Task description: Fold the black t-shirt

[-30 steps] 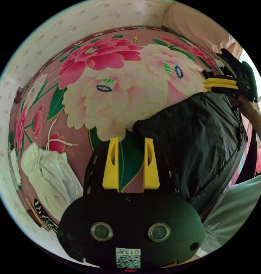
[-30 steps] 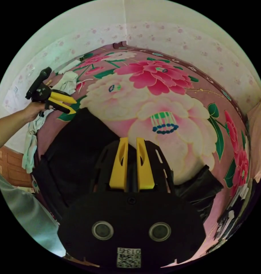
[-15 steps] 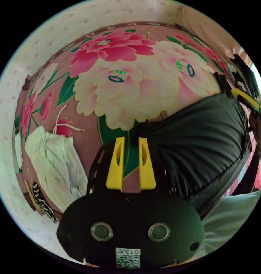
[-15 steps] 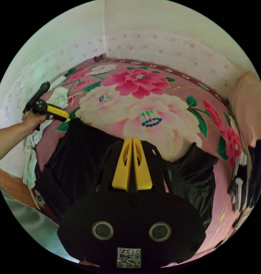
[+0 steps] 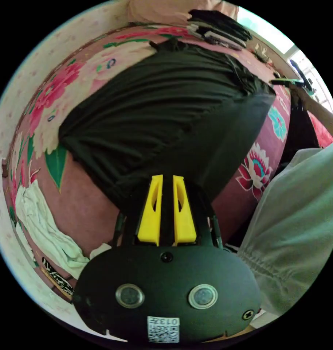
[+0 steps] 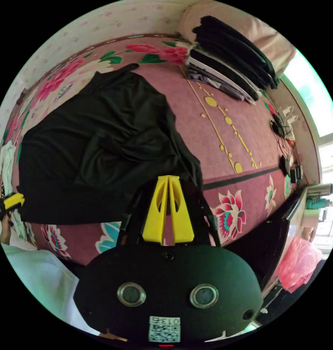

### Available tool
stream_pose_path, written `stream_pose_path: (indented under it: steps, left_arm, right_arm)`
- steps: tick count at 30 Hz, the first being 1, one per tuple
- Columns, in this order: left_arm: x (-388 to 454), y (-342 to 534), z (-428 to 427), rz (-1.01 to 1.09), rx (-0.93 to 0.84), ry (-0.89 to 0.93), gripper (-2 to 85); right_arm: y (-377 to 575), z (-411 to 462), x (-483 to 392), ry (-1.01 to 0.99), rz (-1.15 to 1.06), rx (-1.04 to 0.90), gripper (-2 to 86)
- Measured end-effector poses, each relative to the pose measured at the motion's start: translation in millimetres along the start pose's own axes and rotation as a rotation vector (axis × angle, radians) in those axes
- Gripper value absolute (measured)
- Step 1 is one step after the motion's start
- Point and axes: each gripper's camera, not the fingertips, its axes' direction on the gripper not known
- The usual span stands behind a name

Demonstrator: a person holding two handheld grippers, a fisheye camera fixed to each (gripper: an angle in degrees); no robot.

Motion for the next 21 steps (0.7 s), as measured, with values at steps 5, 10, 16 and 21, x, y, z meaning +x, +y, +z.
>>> stream_pose_path:
  steps: [5,10,16,21]
  left_arm:
    - [12.7,13.9,6.7,-0.168,-0.007,0.009,1.0]
    - [30.2,-7.1,-15.4,-0.155,0.082,-0.098,0.8]
    - [46.5,-122.5,-20.9,-0.056,0.169,-0.059,1.4]
    - [66.5,-157.5,-6.2,-0.068,0.15,0.018,0.4]
  right_arm:
    - [15.4,47.2,59.5,0.011,0.023,-0.158,0.2]
    - [24.6,7.8,102.3,0.017,0.016,0.089,1.3]
    - [-34.1,14.7,117.4,-0.12,-0.167,0.193,6.3]
    - [-87.2,53.6,120.8,-0.221,-0.237,0.15,7.9]
